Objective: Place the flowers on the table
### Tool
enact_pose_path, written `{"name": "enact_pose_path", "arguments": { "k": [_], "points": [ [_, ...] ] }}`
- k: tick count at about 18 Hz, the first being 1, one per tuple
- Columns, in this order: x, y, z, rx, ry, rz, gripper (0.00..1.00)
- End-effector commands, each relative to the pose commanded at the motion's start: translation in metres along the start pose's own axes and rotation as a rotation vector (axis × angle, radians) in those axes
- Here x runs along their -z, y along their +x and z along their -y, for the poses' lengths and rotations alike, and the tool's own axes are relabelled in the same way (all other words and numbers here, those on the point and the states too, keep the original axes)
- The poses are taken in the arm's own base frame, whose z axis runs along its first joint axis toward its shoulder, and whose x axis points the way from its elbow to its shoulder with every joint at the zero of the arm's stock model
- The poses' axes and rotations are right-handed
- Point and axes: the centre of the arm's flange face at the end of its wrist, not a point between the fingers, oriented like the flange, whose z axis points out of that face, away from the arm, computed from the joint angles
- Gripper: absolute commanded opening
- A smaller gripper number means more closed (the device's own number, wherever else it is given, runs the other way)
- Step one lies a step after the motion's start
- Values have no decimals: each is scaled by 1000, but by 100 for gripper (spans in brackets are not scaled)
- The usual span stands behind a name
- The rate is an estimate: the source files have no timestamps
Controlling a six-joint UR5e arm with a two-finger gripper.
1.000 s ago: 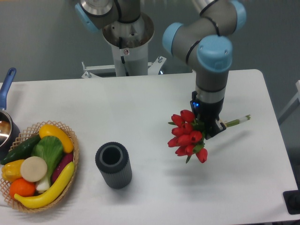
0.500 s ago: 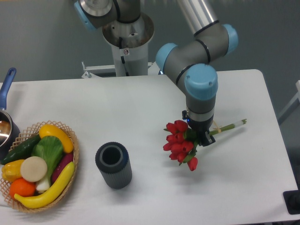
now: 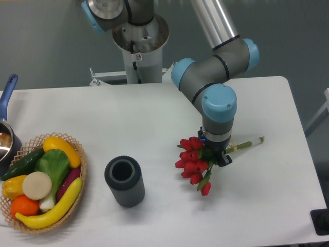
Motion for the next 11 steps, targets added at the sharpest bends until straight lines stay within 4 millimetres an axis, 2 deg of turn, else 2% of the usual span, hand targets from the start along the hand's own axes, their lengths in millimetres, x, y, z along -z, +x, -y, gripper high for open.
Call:
{"name": "enact_pose_path", "arguments": {
  "k": [1, 2, 5, 9, 11],
  "points": [
    [2, 1, 1, -3, 3, 2, 93],
    [5, 2, 1, -7, 2, 7, 99],
    [25, 3, 4, -5, 48, 43, 100],
    [78, -10, 6, 9, 134, 152, 100],
    [87, -13, 4, 11, 132, 163, 100]
  ]
}}
